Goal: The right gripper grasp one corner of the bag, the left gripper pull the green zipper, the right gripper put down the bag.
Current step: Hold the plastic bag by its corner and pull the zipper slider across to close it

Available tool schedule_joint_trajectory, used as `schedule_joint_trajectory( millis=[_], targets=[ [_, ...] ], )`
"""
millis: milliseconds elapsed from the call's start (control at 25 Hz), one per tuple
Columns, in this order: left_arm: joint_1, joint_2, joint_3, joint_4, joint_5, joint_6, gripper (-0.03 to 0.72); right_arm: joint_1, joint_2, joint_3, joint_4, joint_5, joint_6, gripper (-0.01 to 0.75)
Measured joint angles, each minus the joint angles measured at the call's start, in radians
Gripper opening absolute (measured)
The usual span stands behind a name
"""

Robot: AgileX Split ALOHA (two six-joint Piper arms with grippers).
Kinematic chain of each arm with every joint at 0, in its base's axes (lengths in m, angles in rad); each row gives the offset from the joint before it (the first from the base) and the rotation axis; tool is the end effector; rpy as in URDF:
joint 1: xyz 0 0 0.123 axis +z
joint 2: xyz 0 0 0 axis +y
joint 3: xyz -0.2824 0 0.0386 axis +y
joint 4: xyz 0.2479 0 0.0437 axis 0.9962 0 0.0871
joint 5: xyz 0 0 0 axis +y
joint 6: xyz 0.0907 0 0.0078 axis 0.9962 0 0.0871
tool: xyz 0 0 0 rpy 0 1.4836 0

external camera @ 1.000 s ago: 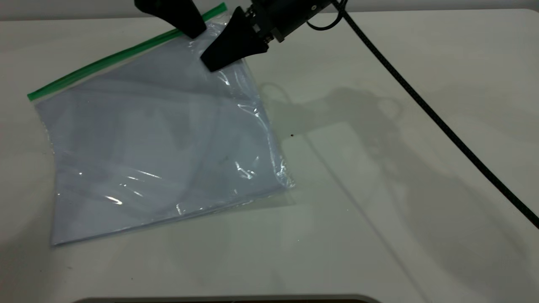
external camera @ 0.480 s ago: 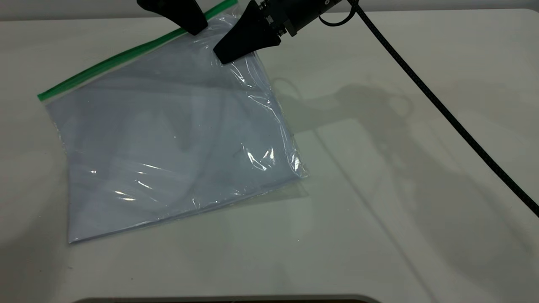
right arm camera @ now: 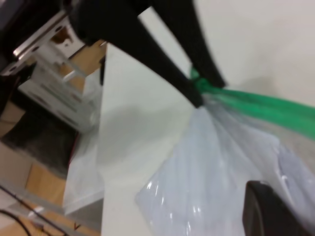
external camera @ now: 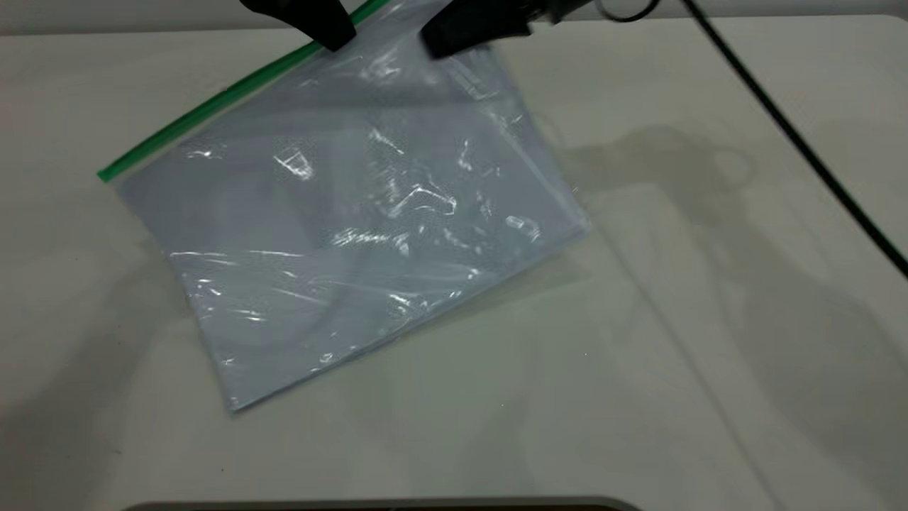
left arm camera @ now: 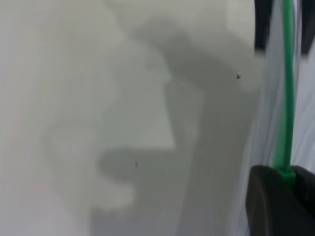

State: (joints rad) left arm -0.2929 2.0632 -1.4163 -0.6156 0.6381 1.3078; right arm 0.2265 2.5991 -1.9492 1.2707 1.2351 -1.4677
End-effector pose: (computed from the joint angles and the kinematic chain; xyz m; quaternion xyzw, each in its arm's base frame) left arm 0.4026 -0.1542 0.1627 0.5288 0.7998 -0.1086 0.2625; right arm 0.4661 0.1917 0.0831 -0.4286 0.7226 0.4879 0.2367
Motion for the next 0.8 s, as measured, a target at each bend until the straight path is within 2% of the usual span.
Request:
schedule_joint_trajectory(
  millis=[240,480,800],
  targets=[
    [0.023,0.005,0.0,0.034,-0.006,-0.052,0.056,-0.077,0.0,0.0,0.001,0.0,0.019,0.037],
    [0.085,0.005,0.0,0.06,0.09,-0.105,0.056,-0.132,0.0,0.0,-0.003,-0.003,0.036,0.037],
    [0.164,0.005,0.0,0.074,0.165,-0.164,0.056,-0.148,0.0,0.0,-0.01,-0.026,0.077,0.037]
  ],
)
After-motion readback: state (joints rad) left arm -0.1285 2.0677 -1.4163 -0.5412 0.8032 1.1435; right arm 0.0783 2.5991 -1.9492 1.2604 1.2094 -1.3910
